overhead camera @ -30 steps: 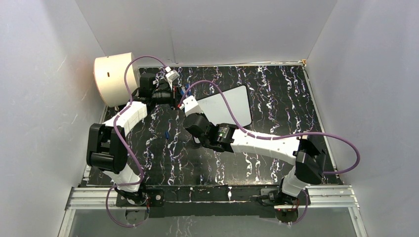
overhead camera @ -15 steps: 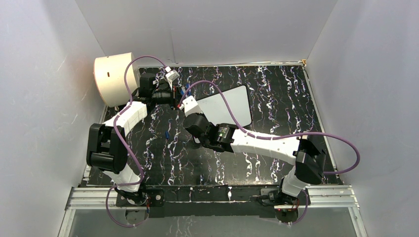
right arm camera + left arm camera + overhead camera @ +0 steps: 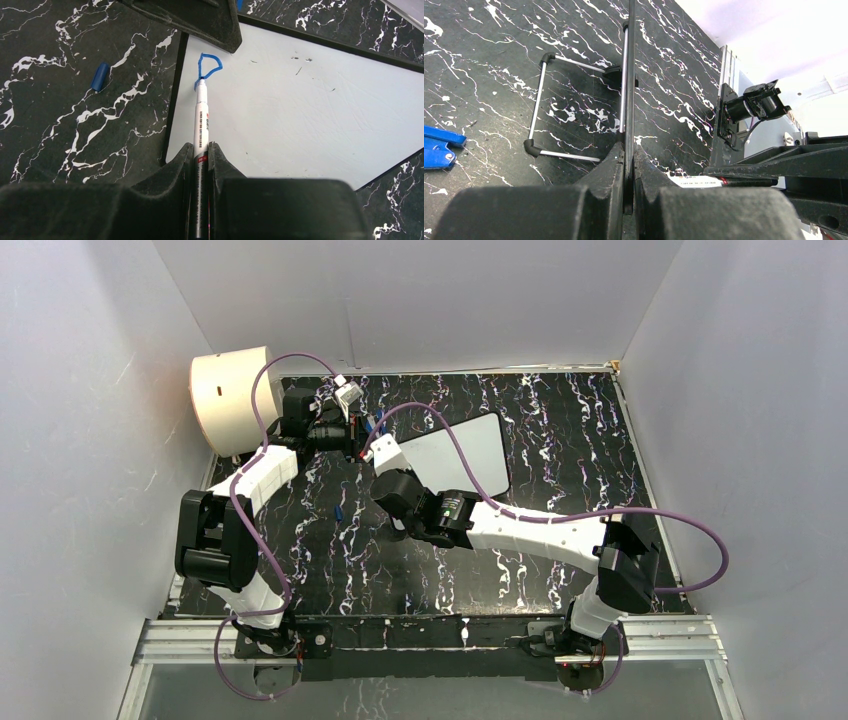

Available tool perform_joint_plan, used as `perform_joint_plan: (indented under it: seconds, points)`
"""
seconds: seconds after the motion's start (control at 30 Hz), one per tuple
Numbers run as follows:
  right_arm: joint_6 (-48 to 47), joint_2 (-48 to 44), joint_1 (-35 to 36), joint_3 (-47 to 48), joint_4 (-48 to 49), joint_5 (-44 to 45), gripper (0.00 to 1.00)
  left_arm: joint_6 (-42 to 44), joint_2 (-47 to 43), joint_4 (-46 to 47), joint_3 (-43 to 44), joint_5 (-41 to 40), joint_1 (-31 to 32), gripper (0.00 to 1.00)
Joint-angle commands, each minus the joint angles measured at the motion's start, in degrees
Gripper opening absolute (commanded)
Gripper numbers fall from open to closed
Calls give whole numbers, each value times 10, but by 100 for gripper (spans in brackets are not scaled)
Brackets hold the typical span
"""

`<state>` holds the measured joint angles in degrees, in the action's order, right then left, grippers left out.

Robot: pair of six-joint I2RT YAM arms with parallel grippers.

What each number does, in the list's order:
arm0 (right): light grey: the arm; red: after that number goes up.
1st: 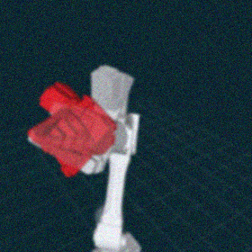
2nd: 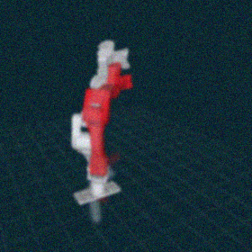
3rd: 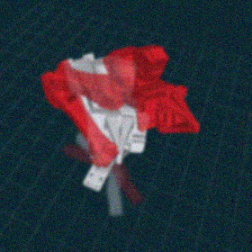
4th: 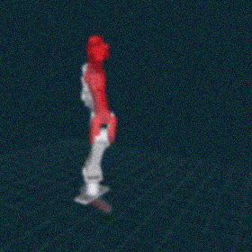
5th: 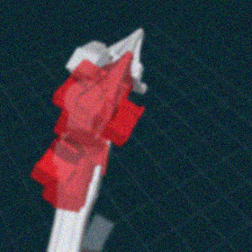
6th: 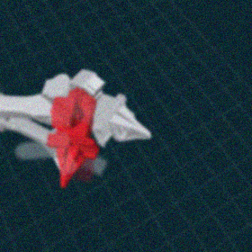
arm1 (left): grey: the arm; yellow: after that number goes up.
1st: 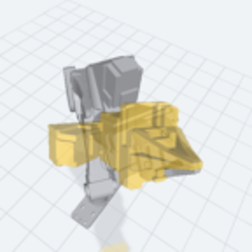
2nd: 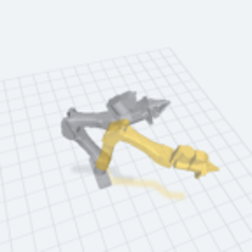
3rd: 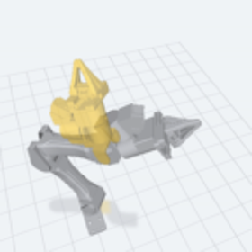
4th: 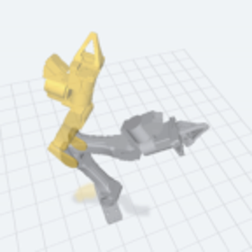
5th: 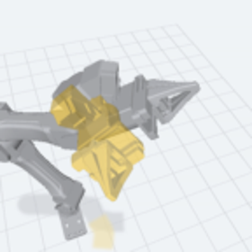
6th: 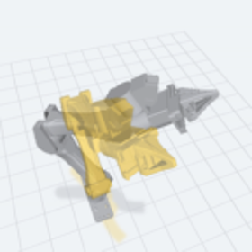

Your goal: Write a sentence on the whiteboard

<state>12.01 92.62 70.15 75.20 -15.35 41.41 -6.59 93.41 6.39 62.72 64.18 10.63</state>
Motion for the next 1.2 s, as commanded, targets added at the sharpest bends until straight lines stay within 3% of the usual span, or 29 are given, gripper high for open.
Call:
perform_joint_plan:
  seconds: [0.0, 0.77, 1.17]
  points:
    - [14, -11, -6, -3, -2, 33, 0, 0, -31, -5, 3, 15, 3, 0]
    - [37, -17, -9, -11, -38, 38, 0, -1, -31, -5, 3, 14, 2, 0]
    - [9, -73, -9, -43, 32, 24, 0, -1, -32, -5, 2, 12, 2, 0]
